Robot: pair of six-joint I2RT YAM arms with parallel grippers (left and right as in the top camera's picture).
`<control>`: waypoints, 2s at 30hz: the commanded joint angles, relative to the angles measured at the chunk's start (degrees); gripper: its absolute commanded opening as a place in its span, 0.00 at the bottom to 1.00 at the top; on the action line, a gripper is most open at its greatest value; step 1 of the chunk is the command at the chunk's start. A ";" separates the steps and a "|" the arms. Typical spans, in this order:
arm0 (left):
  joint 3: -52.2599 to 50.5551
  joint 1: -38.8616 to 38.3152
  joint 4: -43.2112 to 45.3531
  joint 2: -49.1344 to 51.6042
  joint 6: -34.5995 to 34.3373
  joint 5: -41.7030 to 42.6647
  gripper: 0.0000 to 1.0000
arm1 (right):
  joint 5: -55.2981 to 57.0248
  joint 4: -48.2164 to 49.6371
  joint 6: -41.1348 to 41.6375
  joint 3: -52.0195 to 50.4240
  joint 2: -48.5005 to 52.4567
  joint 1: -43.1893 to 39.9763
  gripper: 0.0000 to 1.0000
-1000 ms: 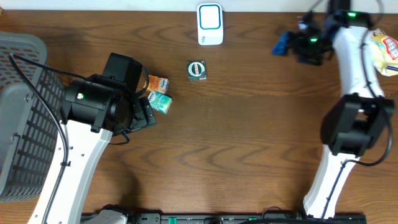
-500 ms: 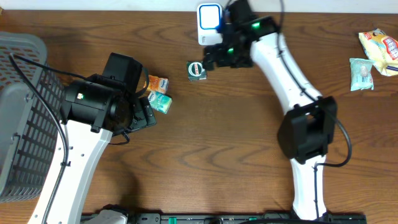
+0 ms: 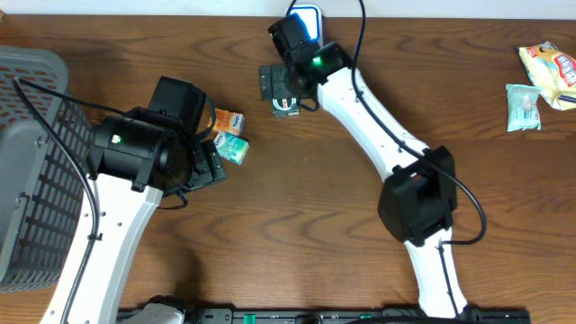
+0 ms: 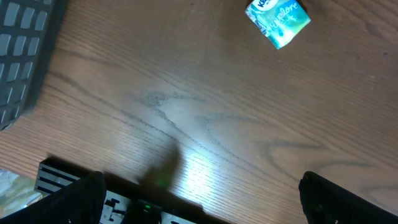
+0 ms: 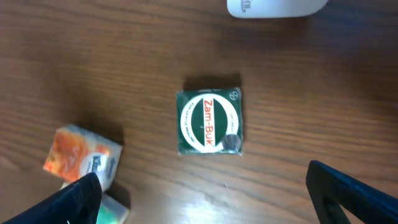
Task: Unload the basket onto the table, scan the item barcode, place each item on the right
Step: 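Swing the right gripper left to the green Zam-Buk tin, then grasp the green Zam-Buk tin with the right gripper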
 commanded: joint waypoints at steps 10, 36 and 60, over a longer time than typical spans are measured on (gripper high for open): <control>0.26 0.24 -0.17 -0.31 -0.52 -0.15 0.97 | 6.03 1.62 5.77 -0.31 8.33 0.85 0.96; 0.26 0.24 -0.17 -0.31 -0.52 -0.15 0.98 | 15.87 -4.17 1.60 -0.28 11.23 1.11 0.79; 0.26 0.24 -0.17 -0.31 -0.52 -0.15 0.98 | 5.97 -0.44 6.34 -0.24 3.34 0.37 0.86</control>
